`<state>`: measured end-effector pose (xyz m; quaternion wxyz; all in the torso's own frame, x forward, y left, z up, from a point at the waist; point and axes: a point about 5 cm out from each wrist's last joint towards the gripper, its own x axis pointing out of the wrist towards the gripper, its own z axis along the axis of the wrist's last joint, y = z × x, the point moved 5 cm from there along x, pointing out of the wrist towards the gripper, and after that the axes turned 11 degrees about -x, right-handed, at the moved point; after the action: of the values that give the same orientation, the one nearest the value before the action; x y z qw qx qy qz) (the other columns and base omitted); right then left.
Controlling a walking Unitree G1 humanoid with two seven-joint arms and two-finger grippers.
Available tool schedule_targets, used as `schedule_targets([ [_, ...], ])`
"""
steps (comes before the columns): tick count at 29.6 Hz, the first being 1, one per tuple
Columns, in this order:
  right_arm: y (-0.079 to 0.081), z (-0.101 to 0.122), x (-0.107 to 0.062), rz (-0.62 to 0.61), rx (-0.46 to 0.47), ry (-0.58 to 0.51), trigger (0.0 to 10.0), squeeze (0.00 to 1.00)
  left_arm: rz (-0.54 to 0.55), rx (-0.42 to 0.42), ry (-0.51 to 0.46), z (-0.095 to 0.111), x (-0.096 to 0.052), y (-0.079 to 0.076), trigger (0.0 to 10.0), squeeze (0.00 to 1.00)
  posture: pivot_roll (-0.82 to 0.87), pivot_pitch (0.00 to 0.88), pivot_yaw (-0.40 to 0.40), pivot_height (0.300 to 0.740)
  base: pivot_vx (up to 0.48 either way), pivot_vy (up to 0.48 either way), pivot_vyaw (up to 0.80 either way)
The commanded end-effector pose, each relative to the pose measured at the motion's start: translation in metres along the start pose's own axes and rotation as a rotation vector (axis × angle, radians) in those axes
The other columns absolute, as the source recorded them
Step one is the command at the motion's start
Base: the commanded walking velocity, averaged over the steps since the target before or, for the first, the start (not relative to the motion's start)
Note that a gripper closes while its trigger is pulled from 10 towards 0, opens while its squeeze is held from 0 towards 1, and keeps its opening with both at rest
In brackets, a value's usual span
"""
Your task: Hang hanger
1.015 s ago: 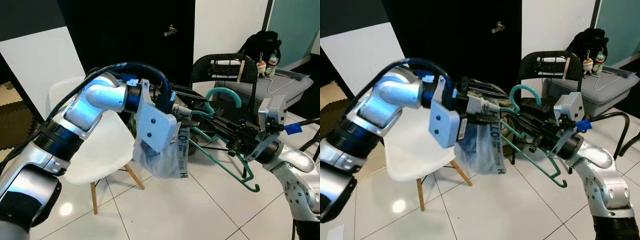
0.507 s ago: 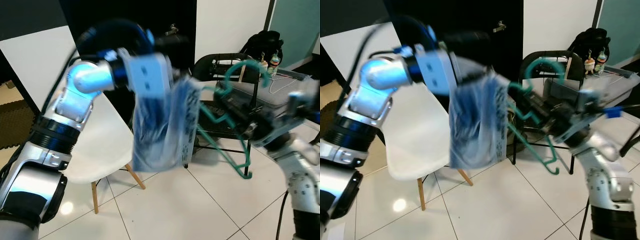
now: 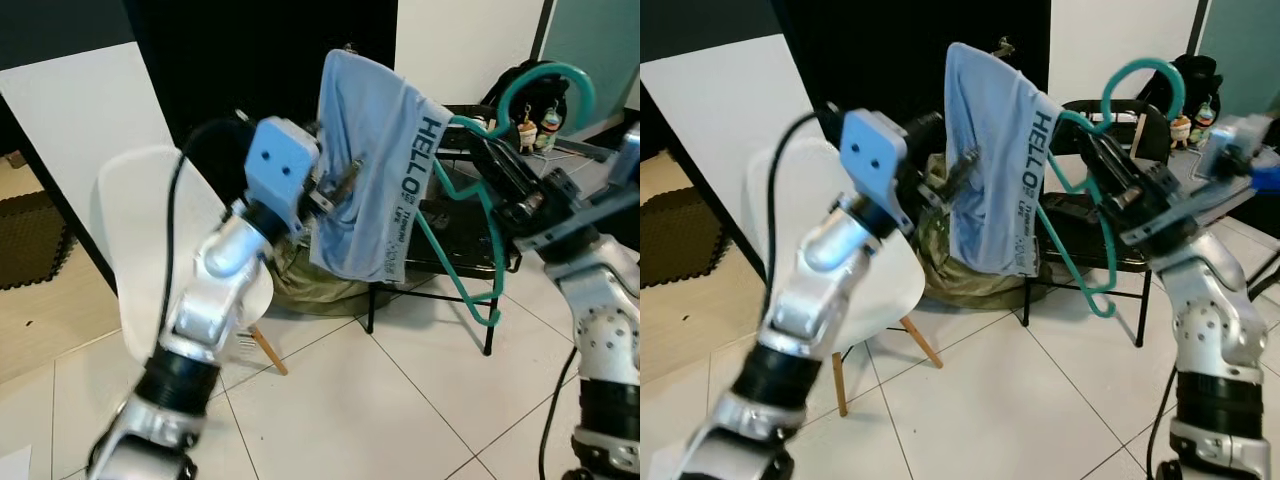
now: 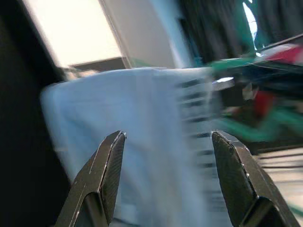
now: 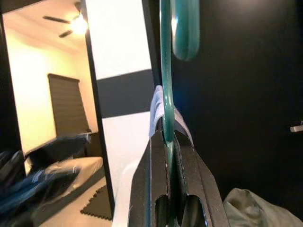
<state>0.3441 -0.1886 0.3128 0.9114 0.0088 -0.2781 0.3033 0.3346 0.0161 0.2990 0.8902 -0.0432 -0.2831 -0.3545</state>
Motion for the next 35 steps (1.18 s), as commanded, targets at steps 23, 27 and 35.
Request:
schedule_targets([
  [23, 0.057, -0.035, 0.019, 0.278, -0.108, 0.181, 10.0, 0.00, 0.389, -0.061, 0.330, -0.068, -0.029, 0.012, 10.0, 0.00, -0.04, 0.000, 0.029, 0.740, 0.000, 0.000, 0.00],
  [27, 0.063, -0.033, 0.018, 0.306, -0.096, 0.172, 10.0, 0.00, 0.461, -0.028, 0.352, -0.070, -0.034, 0.024, 10.0, 0.00, -0.04, 0.000, 0.031, 0.740, 0.000, 0.000, 0.00],
  [35, 0.078, -0.038, 0.017, 0.347, -0.075, 0.169, 10.0, 0.00, 0.559, -0.011, 0.353, -0.066, -0.039, 0.036, 10.0, 0.00, -0.03, 0.000, 0.033, 0.740, 0.000, 0.000, 0.00],
])
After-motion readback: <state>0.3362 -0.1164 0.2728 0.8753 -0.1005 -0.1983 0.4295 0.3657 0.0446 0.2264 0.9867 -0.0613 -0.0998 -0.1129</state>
